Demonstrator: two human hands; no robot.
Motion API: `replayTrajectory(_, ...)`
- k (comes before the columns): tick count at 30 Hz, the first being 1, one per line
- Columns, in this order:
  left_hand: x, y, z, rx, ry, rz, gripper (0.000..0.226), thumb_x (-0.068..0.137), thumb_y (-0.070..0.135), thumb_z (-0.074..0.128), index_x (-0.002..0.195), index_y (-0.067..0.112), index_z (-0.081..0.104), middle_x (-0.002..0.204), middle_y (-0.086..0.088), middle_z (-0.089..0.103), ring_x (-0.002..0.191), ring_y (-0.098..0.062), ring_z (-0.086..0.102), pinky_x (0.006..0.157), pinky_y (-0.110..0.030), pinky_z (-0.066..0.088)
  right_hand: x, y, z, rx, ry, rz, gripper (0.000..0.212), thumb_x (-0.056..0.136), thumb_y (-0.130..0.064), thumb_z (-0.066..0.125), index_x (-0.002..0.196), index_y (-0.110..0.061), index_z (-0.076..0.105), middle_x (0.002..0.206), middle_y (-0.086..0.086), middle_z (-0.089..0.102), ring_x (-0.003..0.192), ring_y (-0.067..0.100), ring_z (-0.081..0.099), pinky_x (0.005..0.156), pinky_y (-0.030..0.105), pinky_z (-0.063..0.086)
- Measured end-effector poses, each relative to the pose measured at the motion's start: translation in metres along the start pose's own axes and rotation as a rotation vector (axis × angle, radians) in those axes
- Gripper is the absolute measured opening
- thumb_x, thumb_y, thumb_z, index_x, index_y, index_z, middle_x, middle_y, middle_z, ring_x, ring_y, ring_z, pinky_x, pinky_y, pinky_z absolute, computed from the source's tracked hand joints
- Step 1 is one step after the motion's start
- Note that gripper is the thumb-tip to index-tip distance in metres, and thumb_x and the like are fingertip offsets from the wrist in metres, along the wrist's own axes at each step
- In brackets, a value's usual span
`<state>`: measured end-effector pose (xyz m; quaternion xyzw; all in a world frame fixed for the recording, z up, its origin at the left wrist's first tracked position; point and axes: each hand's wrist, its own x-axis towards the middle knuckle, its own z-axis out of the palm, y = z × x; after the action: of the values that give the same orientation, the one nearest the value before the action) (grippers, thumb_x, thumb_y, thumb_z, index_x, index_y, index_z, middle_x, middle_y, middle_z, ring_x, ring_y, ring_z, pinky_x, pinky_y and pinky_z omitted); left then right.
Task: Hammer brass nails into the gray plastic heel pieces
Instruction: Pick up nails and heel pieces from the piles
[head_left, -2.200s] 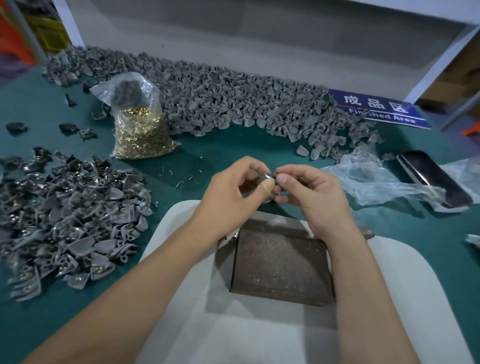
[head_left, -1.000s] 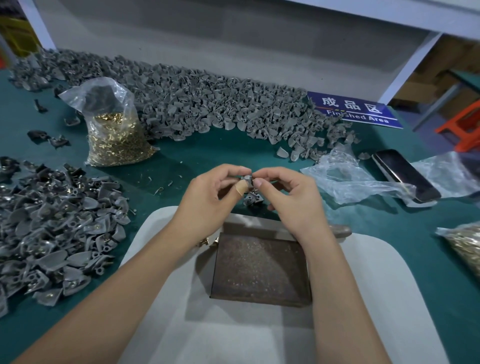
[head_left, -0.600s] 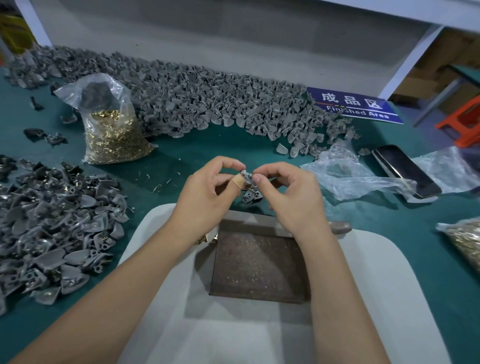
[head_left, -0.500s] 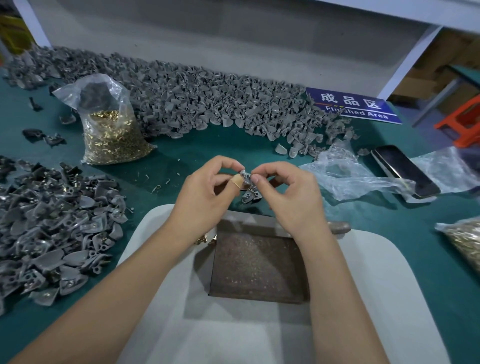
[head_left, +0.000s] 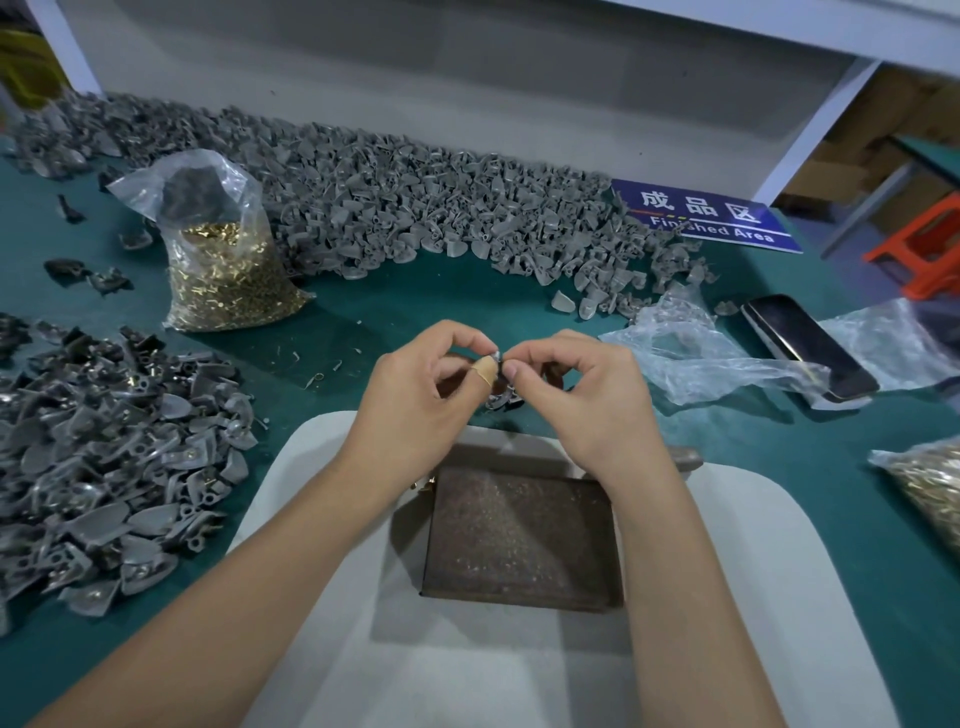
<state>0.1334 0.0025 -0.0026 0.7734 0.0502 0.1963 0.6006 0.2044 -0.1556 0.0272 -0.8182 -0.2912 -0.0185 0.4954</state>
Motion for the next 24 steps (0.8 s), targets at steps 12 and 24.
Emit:
replayTrajectory(12, 0.000, 0.005, 0.000, 0.245, 0.012, 0.162, 0.005, 0.096, 0.019, 0.066, 0.097, 0.023, 0.063, 0.064, 0.008, 0.071, 0.053, -0.014, 0.060, 0.055, -0.023, 0.046, 0.000, -0.011, 0.000, -0.441, -0.036, -0.127, 0.010, 0.091, -0.015, 0.072, 0.088, -0.023, 0.077, 0.073, -0.013, 0.054, 0.069, 0.007, 0.048, 0.064, 0.026, 0.038)
replayTrajectory(24, -0.002, 0.011, -0.003, 0.075, 0.054, 0.080, 0.007, 0.097, 0.022, 0.067, 0.098, 0.028, 0.062, 0.067, 0.008, 0.074, 0.068, -0.026, 0.073, 0.065, -0.047, 0.056, -0.001, -0.008, 0.004, -0.026, 0.059, 0.013, 0.016, 0.090, -0.012, 0.076, 0.086, -0.027, 0.080, 0.075, -0.013, 0.069, 0.073, 0.002, 0.061, 0.067, 0.026, 0.052)
